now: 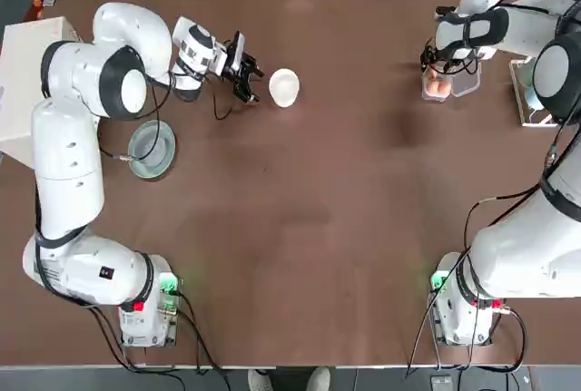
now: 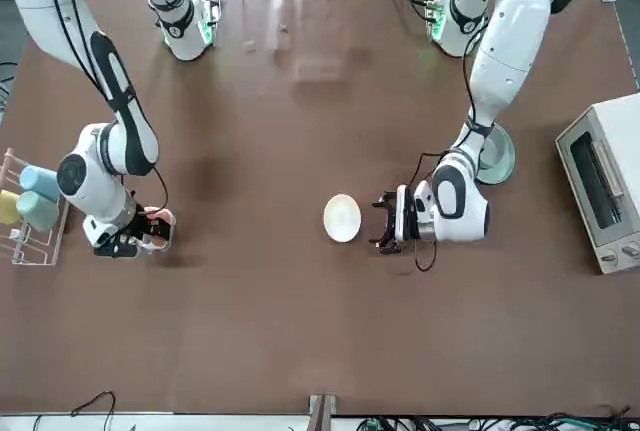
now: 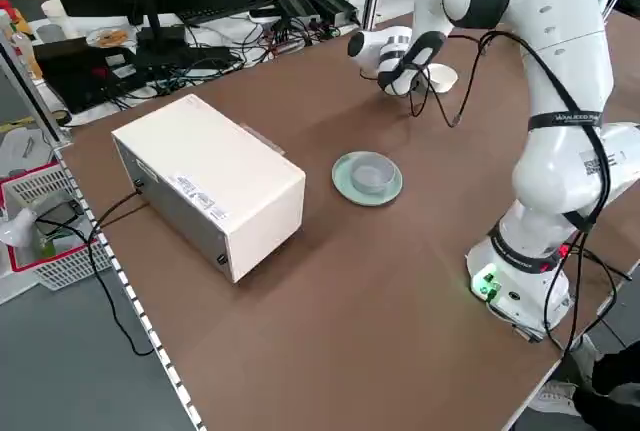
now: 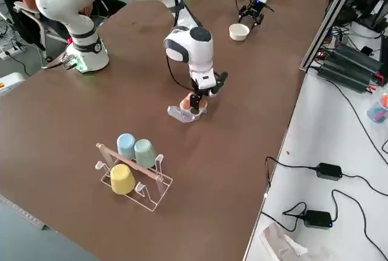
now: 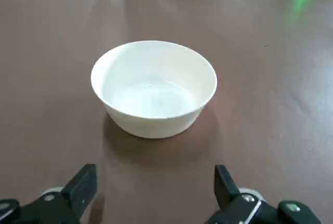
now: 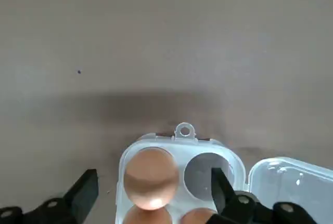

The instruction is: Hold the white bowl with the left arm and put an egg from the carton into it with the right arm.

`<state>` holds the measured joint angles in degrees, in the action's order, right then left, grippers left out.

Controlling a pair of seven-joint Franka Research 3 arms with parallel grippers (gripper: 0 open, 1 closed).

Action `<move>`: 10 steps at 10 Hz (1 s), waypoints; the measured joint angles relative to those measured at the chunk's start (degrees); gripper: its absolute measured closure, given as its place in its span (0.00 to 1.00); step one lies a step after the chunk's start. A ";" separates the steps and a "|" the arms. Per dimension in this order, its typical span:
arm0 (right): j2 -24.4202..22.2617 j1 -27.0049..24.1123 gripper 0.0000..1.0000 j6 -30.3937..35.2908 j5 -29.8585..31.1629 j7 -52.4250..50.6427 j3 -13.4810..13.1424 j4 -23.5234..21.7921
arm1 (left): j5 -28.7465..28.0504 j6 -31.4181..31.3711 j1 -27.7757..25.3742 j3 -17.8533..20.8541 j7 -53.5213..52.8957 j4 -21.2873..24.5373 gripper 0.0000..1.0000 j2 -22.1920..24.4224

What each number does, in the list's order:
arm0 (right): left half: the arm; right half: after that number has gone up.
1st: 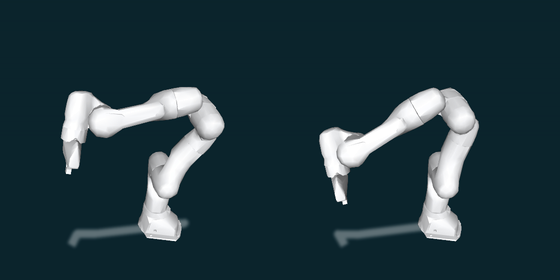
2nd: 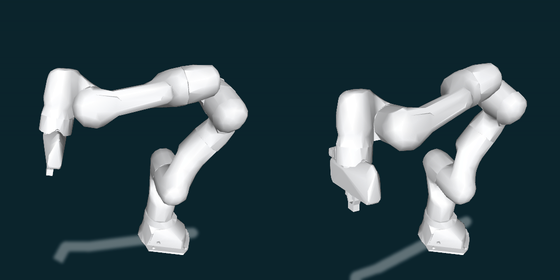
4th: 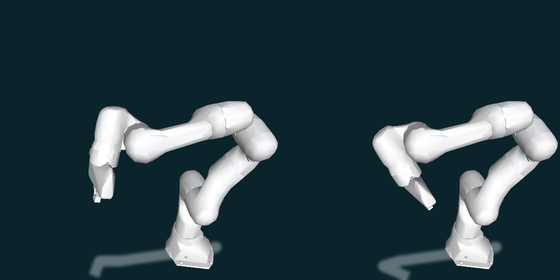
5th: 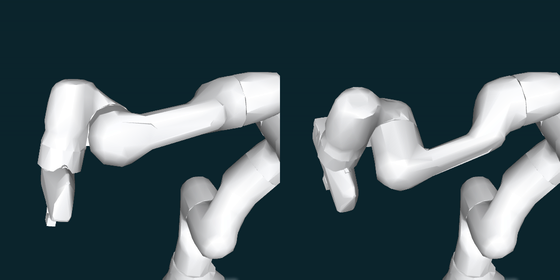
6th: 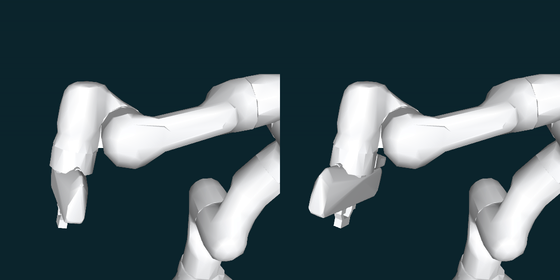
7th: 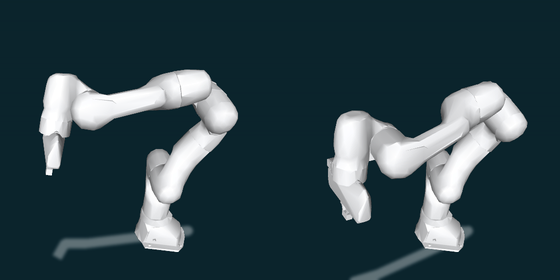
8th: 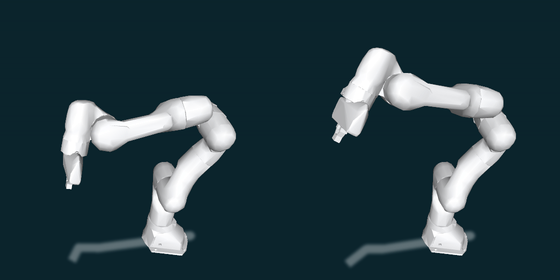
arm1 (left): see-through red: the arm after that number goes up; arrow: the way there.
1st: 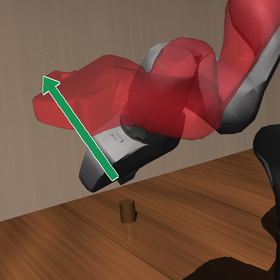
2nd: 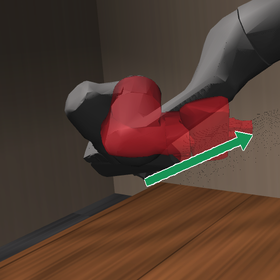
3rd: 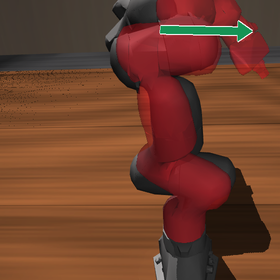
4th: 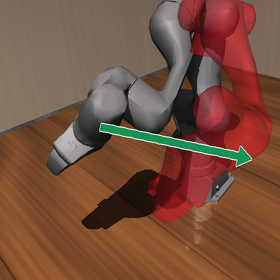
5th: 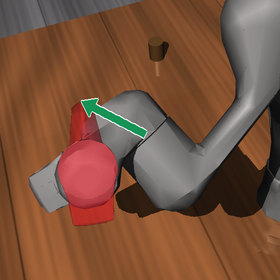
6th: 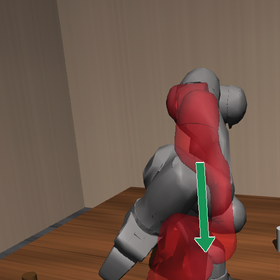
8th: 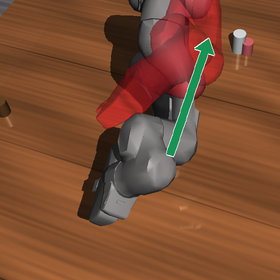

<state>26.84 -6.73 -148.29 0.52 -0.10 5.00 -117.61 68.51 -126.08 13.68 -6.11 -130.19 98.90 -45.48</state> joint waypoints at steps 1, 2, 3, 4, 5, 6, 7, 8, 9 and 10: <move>0.25 0.03 0.09 -0.04 0.00 -0.01 0.01 0.00 | 0.63 -0.33 0.61 0.00 -0.02 -0.01 0.00 0.00; 0.40 0.05 0.14 -0.10 0.00 -0.01 0.01 0.00 | 1.16 -0.81 1.14 0.00 -0.02 -0.01 0.00 0.00; 0.43 0.05 0.18 -0.19 0.00 -0.01 0.01 0.01 | 1.47 -1.27 1.45 0.00 -0.02 -0.01 0.00 -0.01; 0.43 0.06 0.17 -0.25 0.00 -0.01 0.01 0.04 | 1.72 -1.49 1.58 -0.01 -0.02 -0.01 0.00 -0.05; 0.43 0.06 0.17 -0.35 0.00 -0.01 0.01 0.05 | 2.30 -1.51 1.74 -0.01 -0.03 -0.04 0.00 -0.17; 0.45 0.07 0.20 -0.44 0.00 -0.01 0.01 0.05 | 2.95 -1.57 1.95 -0.01 -0.04 -0.20 0.00 -0.37; 0.54 0.07 0.21 -0.59 0.00 -0.01 0.01 0.05 | 3.41 -1.62 2.13 -0.01 -0.06 -0.58 0.00 -0.61; 0.66 0.08 0.26 -0.84 0.00 -0.01 0.01 0.05 | 3.64 -1.90 2.40 0.00 -0.06 -1.12 0.00 -0.85; 0.74 0.13 0.30 -1.01 0.00 -0.01 0.02 0.05 | 3.74 -2.55 2.74 0.05 -0.06 -1.56 0.00 -1.11; 0.78 0.24 0.34 -1.07 0.00 -0.01 0.04 0.05 | 3.84 -3.31 3.03 0.07 -0.06 -1.80 0.00 -1.30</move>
<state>27.62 -6.49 -149.36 0.52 -0.11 5.04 -117.56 72.36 -129.39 16.71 -6.04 -130.26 97.10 -46.78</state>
